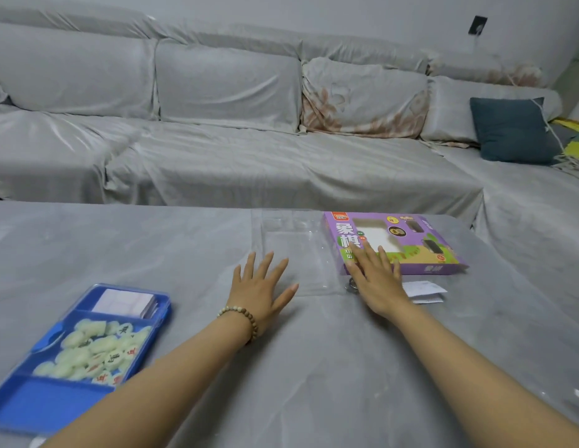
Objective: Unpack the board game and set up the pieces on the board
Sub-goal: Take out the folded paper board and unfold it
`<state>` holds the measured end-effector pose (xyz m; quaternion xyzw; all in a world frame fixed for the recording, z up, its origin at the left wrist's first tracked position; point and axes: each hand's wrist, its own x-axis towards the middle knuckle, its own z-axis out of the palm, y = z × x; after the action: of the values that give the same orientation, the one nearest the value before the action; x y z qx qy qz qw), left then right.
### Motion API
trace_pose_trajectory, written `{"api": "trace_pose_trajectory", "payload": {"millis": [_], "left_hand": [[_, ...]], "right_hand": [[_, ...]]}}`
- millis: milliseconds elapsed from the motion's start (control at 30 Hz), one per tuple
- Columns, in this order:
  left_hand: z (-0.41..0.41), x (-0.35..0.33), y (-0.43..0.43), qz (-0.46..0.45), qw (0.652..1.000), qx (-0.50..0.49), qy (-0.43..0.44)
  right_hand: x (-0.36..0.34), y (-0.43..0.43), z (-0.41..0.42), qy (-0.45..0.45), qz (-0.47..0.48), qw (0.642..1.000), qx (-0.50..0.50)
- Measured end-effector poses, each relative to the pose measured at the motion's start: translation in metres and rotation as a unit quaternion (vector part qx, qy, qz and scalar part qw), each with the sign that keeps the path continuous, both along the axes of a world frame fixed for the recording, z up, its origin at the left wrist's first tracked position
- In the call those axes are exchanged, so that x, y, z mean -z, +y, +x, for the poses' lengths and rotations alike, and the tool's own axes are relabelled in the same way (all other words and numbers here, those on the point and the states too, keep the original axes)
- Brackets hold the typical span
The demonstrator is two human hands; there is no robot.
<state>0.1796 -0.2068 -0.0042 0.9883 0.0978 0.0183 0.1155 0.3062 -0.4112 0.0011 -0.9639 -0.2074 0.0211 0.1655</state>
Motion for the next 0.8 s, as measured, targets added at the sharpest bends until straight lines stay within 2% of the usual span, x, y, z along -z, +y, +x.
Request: {"api": "trace_pose_trajectory", "payload": {"millis": [100,233,333,400,600,700,733,800], "left_hand": [[-0.038,-0.007,0.035,0.042,0.999,-0.014,0.012],[-0.111,-0.014,0.094,0.084,0.986,-0.13,0.066],[-0.167,-0.014,0.127,0.047,0.965,-0.229,0.116],[-0.194,-0.01,0.137,0.017,0.957,-0.254,0.139],[-0.232,-0.009,0.113,-0.023,0.979,-0.19,0.071],[-0.255,-0.005,0.091,-0.051,0.986,-0.141,0.067],[-0.261,-0.002,0.089,-0.083,0.986,-0.137,0.054],[-0.27,0.002,0.09,-0.196,0.969,-0.147,0.019]], "right_hand": [[0.001,0.023,-0.05,-0.01,0.083,0.995,-0.053],[0.004,0.049,-0.121,0.031,0.14,0.986,-0.087],[0.0,0.067,-0.166,0.054,0.149,0.982,-0.106],[-0.006,0.076,-0.195,0.063,0.163,0.978,-0.116],[-0.014,0.089,-0.26,0.134,0.183,0.965,-0.13],[-0.017,0.098,-0.28,0.229,0.249,0.934,-0.118],[-0.017,0.101,-0.284,0.252,0.256,0.925,-0.122],[-0.013,0.106,-0.285,0.251,0.218,0.933,-0.14]]}}
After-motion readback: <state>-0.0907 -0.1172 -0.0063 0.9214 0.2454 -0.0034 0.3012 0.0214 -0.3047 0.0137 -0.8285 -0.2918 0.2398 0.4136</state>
